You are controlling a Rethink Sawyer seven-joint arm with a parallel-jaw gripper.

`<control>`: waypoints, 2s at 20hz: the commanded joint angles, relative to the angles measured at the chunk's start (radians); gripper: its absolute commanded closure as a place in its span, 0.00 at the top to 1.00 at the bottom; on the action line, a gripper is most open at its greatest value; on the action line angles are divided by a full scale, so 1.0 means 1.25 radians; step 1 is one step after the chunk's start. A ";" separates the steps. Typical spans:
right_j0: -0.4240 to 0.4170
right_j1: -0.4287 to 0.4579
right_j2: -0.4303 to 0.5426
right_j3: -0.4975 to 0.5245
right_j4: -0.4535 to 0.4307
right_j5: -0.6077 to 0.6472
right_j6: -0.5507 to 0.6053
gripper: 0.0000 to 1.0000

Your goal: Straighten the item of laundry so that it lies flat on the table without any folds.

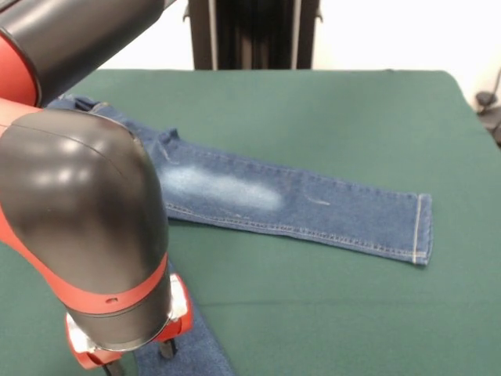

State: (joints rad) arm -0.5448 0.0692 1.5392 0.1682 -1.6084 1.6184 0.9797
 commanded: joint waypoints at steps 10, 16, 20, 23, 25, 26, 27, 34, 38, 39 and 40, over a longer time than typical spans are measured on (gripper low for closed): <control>0.001 0.144 0.016 0.030 -0.041 -0.072 -0.098 0.00; 0.002 0.143 0.025 0.026 -0.054 -0.050 -0.114 0.00; 0.004 0.148 0.065 0.012 -0.092 -0.015 -0.190 0.00; 0.005 0.138 0.032 0.037 -0.050 -0.063 -0.209 0.00; 0.004 0.132 0.008 0.054 -0.022 -0.080 -0.183 0.00; 0.004 0.129 -0.003 0.062 -0.009 -0.088 -0.171 0.00; 0.002 0.126 -0.019 0.073 0.008 -0.098 -0.155 0.00; -0.001 0.095 -0.119 0.140 0.081 -0.125 -0.065 0.00; 0.004 0.073 -0.176 0.173 0.124 -0.139 0.001 0.00; 0.005 0.066 -0.195 0.186 0.136 -0.147 0.020 0.00; 0.006 0.061 -0.211 0.195 0.148 -0.150 0.037 0.00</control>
State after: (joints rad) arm -0.5915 0.0716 1.4516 0.2413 -1.4478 1.5524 0.9795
